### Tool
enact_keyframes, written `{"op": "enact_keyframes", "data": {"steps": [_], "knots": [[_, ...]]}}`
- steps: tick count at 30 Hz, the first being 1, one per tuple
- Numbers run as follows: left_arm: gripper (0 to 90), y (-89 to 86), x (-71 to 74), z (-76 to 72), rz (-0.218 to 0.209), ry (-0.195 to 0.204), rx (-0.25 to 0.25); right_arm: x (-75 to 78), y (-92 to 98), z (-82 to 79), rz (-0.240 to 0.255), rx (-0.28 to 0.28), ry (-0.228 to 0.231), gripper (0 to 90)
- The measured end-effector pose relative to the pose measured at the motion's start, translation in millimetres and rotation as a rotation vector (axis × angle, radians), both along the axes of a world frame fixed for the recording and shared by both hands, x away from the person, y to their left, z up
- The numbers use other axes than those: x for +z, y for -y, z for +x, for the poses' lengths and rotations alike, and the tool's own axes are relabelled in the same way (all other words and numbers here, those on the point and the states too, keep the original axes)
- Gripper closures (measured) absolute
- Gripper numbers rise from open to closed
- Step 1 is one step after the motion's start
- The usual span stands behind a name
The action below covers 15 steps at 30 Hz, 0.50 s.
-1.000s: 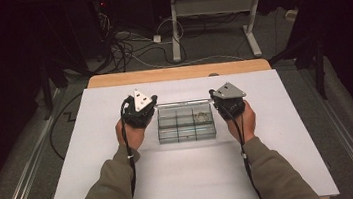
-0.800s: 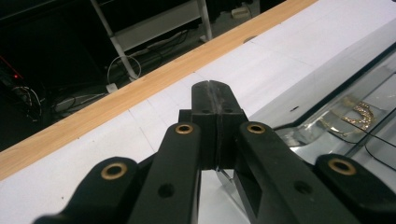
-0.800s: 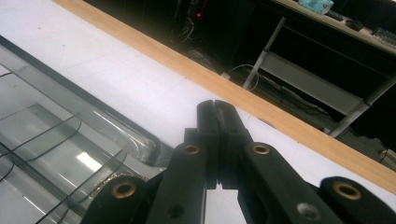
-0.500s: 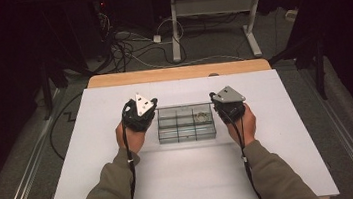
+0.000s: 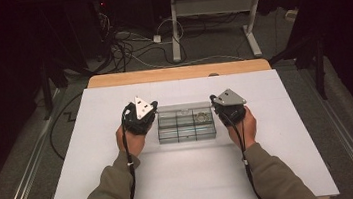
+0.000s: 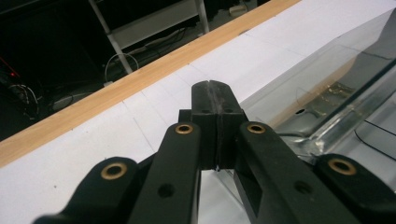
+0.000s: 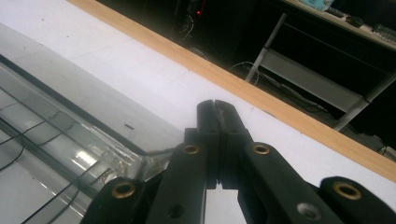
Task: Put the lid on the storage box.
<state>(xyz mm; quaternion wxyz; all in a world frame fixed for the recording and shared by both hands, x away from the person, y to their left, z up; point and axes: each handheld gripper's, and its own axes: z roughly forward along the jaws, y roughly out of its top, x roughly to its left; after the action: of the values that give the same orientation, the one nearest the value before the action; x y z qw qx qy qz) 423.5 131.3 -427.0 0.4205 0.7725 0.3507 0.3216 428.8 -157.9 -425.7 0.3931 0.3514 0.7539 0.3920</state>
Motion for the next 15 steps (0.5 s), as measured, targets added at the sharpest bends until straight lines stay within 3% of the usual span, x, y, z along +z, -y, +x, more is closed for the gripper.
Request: {"op": "enact_keyframes", "data": {"steps": [8, 9, 13, 14, 15], "knots": [[86.6, -0.4, -2.9, -2.1, -0.021, -0.005, 0.0, -4.2, -1.1, -4.8, -0.011, -0.018, 0.018, 90.0], [86.6, -0.2, -3.6, -2.9, -0.033, -0.02, 0.003, -4.5, -1.2, -5.2, -0.011, -0.018, 0.02, 90.0], [86.6, -0.3, -5.0, -4.3, -0.029, -0.02, 0.001, -5.3, -1.1, -6.2, -0.016, -0.018, 0.023, 90.0], [86.6, -0.7, -5.1, -4.0, -0.019, -0.003, -0.002, -5.8, -1.0, -6.4, -0.018, -0.016, 0.026, 90.0], [86.6, -0.1, -5.9, -5.1, -0.025, -0.015, 0.001, -6.2, -0.8, -6.8, -0.018, -0.015, 0.028, 90.0]]}}
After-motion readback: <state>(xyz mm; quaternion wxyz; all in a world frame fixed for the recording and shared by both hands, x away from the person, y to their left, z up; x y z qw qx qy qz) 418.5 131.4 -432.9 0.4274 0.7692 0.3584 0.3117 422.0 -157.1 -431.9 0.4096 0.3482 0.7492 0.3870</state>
